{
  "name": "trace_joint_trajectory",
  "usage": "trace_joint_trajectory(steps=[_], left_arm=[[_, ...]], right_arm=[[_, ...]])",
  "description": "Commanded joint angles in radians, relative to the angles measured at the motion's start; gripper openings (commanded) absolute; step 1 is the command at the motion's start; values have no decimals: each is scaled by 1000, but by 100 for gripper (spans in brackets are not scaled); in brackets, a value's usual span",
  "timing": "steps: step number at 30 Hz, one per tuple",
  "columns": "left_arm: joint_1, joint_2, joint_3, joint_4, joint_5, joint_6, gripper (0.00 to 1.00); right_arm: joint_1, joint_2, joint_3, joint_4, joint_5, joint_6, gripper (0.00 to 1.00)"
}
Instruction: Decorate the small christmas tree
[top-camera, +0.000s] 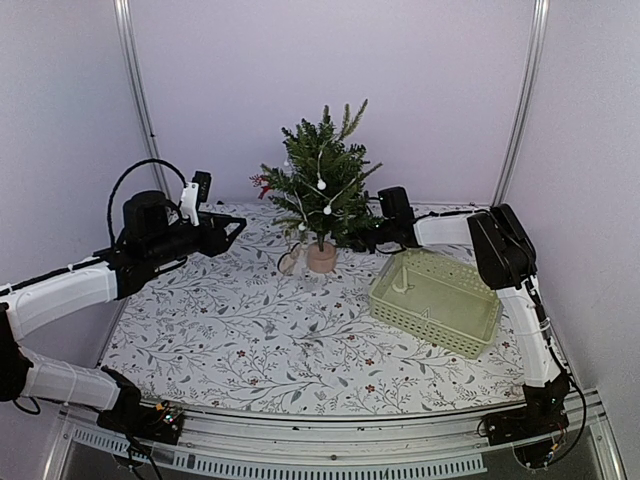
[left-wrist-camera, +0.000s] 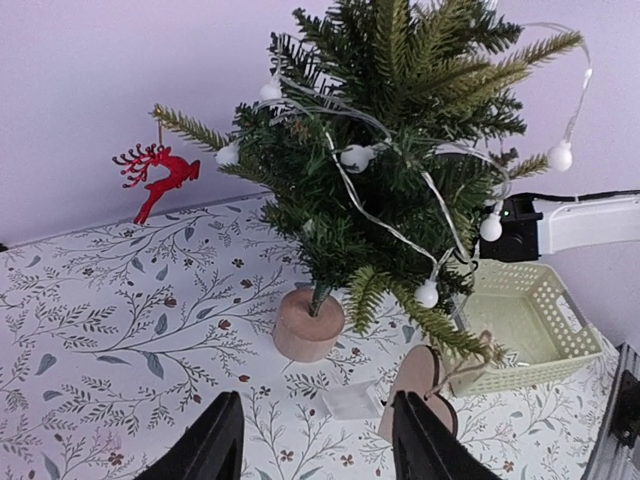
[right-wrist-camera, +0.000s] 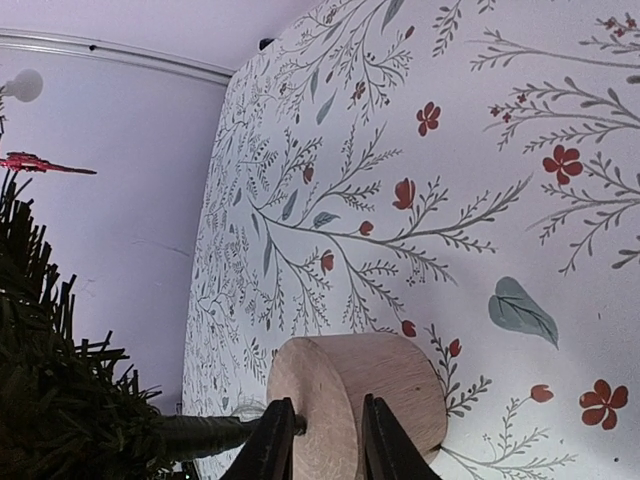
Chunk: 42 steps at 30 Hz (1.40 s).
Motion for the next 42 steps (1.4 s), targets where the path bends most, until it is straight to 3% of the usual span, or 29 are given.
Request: trace_joint_trajectory(steps=[1, 18, 42], left_arm=[[18, -27, -19, 0, 3, 12, 53], [46, -84, -67, -4, 23, 21, 53], [135, -214, -144, -58, 74, -18, 53]], right_arm=[[13, -7, -35, 26, -14, 19, 26], [73, -60, -113, 6, 17, 27, 16], [219, -178, -348, 182, 65, 161, 15]])
